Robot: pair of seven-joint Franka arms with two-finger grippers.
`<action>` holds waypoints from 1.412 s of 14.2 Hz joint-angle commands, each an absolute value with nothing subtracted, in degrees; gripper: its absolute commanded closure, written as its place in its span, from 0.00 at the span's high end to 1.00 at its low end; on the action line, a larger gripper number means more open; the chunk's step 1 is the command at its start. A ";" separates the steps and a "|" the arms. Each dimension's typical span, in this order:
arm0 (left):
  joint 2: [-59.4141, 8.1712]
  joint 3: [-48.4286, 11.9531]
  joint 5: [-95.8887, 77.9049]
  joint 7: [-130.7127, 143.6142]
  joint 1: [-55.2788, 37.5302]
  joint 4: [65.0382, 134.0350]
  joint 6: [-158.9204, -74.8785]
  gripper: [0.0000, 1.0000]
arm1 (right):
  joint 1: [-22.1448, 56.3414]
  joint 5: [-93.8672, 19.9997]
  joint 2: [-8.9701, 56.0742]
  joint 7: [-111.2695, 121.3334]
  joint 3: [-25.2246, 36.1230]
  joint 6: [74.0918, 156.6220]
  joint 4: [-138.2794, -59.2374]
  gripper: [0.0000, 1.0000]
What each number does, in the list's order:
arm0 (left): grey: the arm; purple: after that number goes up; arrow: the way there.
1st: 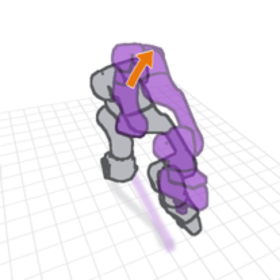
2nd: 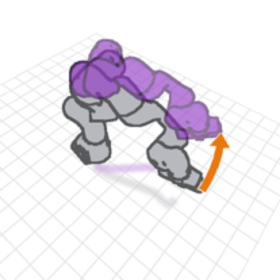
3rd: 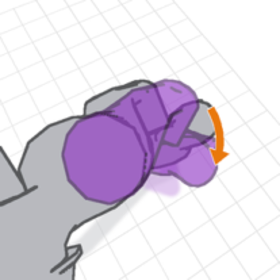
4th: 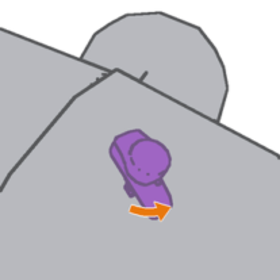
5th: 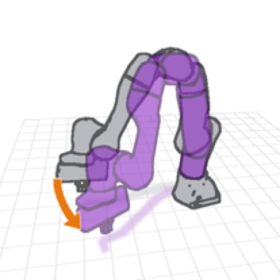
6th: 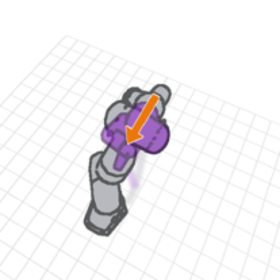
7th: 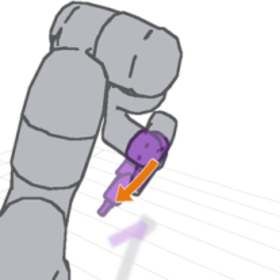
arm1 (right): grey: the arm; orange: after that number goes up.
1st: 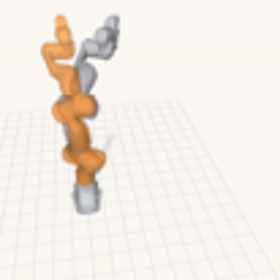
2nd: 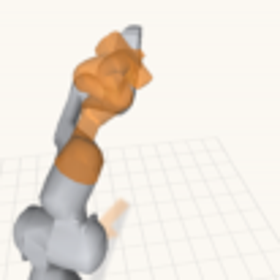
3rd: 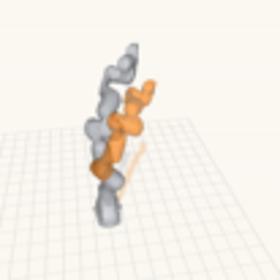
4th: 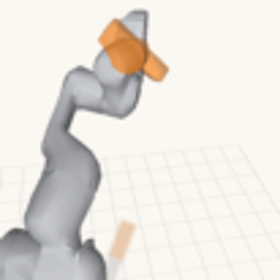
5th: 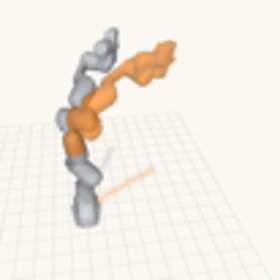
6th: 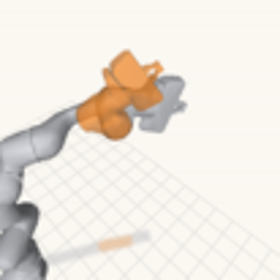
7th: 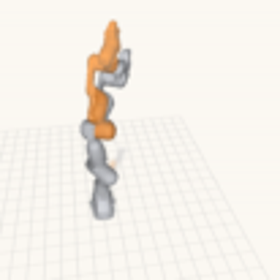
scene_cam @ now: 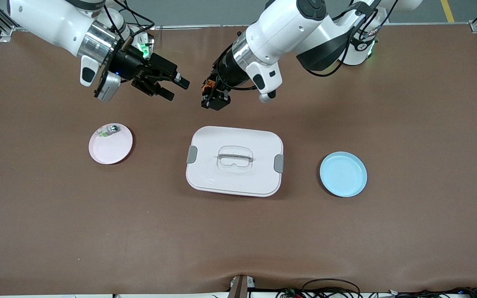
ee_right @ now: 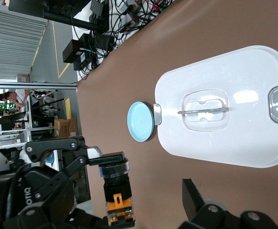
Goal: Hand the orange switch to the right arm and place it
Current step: 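Hold the switch with the left gripper while the right gripper approaches it, then close the right gripper on the switch's black end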
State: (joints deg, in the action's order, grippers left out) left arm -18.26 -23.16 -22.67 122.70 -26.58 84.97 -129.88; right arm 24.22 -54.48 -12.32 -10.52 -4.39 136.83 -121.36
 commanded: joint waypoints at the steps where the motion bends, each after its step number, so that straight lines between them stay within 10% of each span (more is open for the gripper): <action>1: -17.84 -23.20 -21.45 124.28 -26.46 84.55 -130.08 0.28 | 30.04 -53.79 -10.65 -11.07 -4.48 146.13 -124.01 1.00; 13: -17.67 -23.20 -21.45 124.28 -26.28 84.73 -130.08 0.28 | 34.01 -54.23 -6.51 -16.35 -4.48 149.68 -122.00 0.99; 18: -17.67 -23.20 -21.45 124.28 -26.19 84.99 -129.99 0.28 | 34.28 -54.23 -4.31 -18.89 -4.48 148.45 -118.48 0.31; 20: -17.67 -23.20 -21.45 124.28 -26.19 84.90 -129.99 0.29 | 34.28 -54.23 -3.96 -21.34 -4.48 147.22 -117.43 0.20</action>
State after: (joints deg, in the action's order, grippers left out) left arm -18.28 -23.04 -22.67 122.70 -26.40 85.05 -129.88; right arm 33.81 -54.52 -5.37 -18.57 -4.79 148.43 -119.31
